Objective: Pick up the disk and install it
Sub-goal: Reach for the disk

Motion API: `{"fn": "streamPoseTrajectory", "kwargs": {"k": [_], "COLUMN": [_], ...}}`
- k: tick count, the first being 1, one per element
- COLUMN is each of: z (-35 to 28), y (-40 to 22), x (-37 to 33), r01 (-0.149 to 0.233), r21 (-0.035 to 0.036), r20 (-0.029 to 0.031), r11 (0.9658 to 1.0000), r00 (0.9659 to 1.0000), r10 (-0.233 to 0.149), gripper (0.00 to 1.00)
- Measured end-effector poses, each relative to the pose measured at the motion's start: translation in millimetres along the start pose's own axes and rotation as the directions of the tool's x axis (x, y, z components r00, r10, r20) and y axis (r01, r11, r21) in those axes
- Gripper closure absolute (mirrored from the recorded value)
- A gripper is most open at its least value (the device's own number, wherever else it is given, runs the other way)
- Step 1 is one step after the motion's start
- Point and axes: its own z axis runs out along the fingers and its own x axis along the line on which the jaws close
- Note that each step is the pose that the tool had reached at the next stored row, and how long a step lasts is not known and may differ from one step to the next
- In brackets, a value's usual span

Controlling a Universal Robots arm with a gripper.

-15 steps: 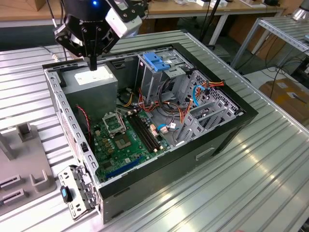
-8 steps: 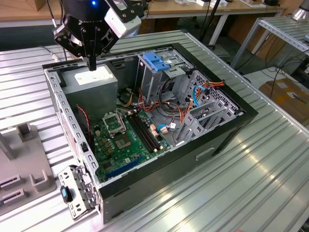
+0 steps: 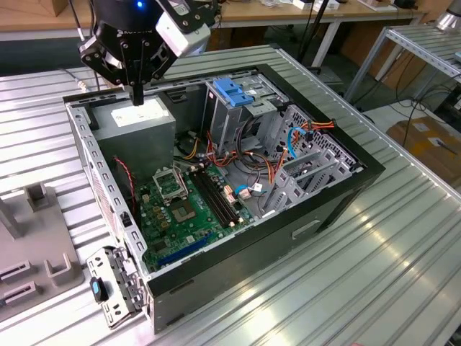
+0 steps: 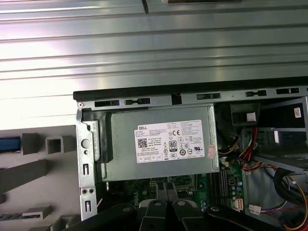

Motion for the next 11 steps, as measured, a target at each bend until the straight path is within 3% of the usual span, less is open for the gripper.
{"fn": "streamPoseTrajectory", "kwargs": {"k": [11], "z": [-0.2], "y": [-1.1], "x": [13.7], "r01": [0.000], "r21": [0.0000], "r20": [-0.0001], "r11": [1.0000], "r00": [1.0000], "r10": [0.000], "gripper": [0.89]}}
